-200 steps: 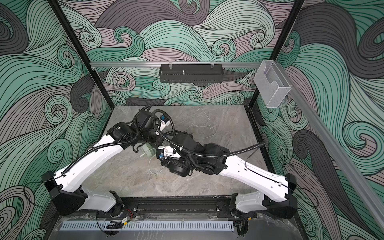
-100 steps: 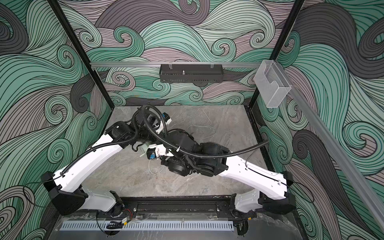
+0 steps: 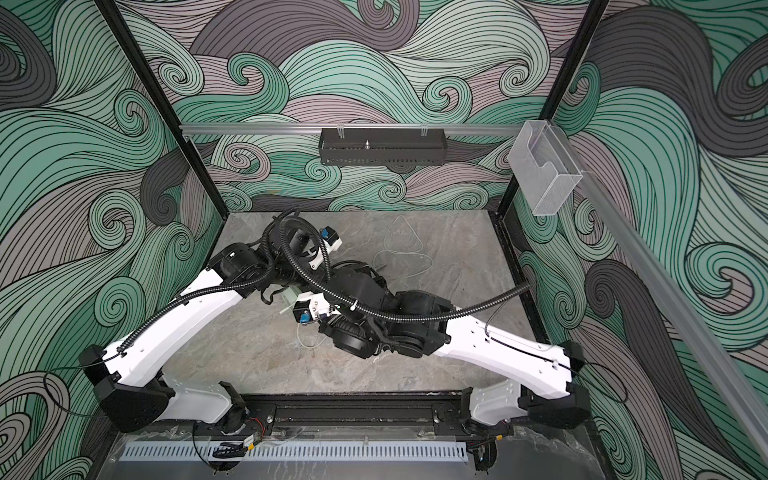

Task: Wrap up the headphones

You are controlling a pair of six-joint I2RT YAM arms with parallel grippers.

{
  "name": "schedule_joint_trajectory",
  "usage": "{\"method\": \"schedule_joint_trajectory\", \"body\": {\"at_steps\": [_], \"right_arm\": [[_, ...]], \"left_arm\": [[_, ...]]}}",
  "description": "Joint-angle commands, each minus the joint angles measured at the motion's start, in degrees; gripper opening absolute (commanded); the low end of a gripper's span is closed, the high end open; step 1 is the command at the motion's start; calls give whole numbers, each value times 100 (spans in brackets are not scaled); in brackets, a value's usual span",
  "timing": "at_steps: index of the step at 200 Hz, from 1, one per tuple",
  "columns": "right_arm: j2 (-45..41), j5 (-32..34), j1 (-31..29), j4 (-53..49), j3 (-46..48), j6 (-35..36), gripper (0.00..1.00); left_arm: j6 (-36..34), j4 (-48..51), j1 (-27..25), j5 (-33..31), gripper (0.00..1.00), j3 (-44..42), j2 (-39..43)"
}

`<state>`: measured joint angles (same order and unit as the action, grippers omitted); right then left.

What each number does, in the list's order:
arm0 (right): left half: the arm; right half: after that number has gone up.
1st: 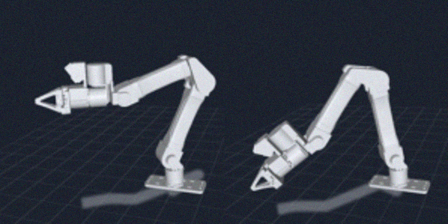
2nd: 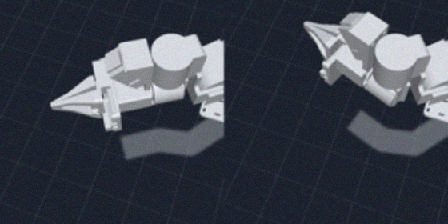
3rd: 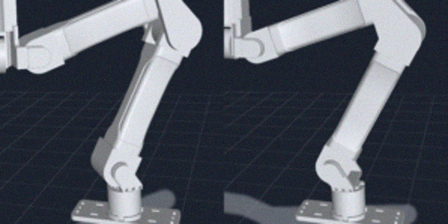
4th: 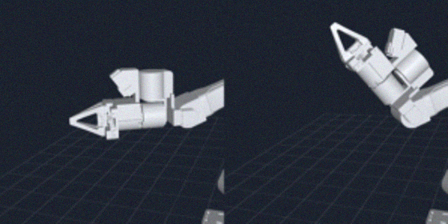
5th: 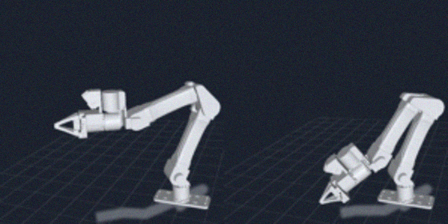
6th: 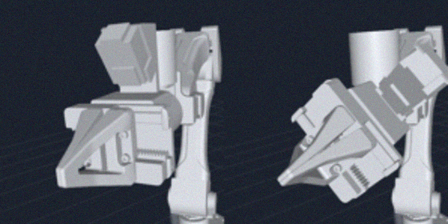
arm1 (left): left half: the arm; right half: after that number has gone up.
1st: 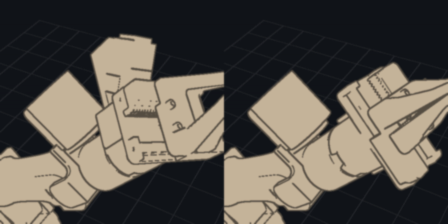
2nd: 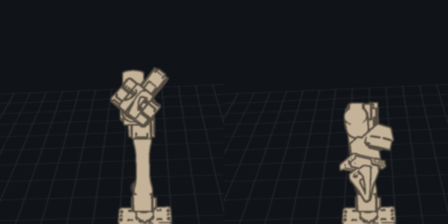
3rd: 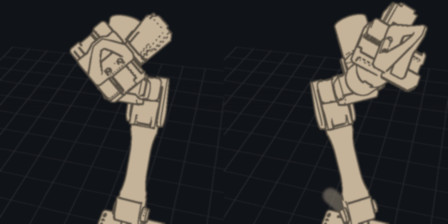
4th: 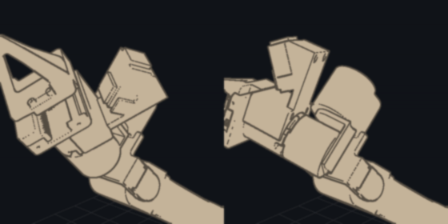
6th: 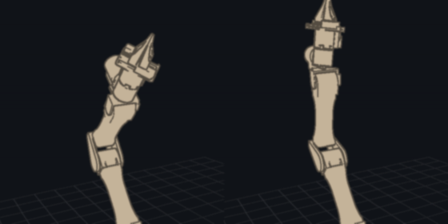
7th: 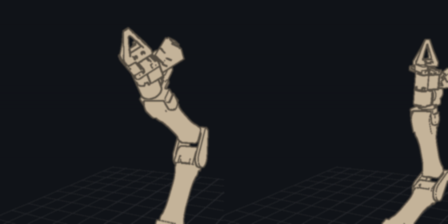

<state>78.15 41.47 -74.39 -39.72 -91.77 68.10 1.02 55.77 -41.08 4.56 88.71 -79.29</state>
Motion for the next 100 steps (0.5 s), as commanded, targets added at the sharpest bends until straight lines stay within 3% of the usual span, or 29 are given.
{"method": "schedule_joint_trajectory", "body": {"at_steps": [1,55,100], "right_arm": [[-42,462,-159,546,-237,288,4],[-129,502,-228,630,-154,621,7],[-457,448,256,653,223,770,9]], "left_arm": [[-32,162,-58,194,0,15,169],[-58,188,-58,118,0,-44,227],[-71,168,-58,100,0,-94,315]]}}
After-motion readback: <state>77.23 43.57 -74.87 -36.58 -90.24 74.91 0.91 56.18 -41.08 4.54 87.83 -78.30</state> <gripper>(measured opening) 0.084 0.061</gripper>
